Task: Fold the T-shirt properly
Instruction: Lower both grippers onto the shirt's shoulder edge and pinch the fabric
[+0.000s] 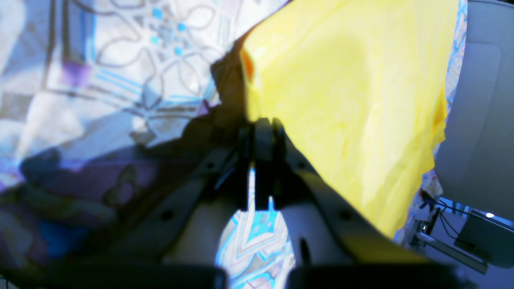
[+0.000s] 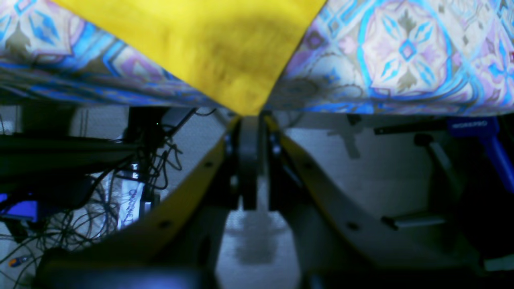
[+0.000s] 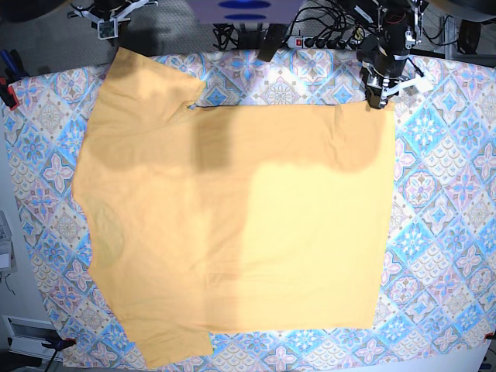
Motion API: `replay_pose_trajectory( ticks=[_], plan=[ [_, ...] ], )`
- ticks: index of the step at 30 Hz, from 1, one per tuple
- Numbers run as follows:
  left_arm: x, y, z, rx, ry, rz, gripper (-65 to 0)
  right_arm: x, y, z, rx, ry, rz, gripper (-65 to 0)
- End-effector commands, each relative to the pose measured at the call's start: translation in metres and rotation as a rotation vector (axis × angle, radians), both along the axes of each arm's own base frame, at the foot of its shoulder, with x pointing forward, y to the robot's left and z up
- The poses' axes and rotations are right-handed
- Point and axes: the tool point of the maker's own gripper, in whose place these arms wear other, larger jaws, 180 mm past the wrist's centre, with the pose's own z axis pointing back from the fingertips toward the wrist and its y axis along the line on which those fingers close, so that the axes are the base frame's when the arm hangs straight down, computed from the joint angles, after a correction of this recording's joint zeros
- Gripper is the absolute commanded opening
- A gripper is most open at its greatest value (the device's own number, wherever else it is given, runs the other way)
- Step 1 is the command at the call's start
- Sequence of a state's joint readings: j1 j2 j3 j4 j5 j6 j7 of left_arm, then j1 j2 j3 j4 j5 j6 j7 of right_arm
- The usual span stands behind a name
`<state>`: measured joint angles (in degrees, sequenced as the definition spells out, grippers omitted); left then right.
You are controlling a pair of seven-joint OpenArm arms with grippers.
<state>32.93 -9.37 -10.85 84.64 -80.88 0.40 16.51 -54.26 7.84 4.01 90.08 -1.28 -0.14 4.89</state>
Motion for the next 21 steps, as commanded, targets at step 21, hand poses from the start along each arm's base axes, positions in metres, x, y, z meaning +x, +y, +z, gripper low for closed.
replay_pose_trajectory(
  ticks=[21],
  plan=[
    [0.001,-0.001,0.003,0.001,-0.005,-0.016,-65.0,0.028,0.019,0.012,-0.349,-0.049,0.286,-41.8]
  ],
)
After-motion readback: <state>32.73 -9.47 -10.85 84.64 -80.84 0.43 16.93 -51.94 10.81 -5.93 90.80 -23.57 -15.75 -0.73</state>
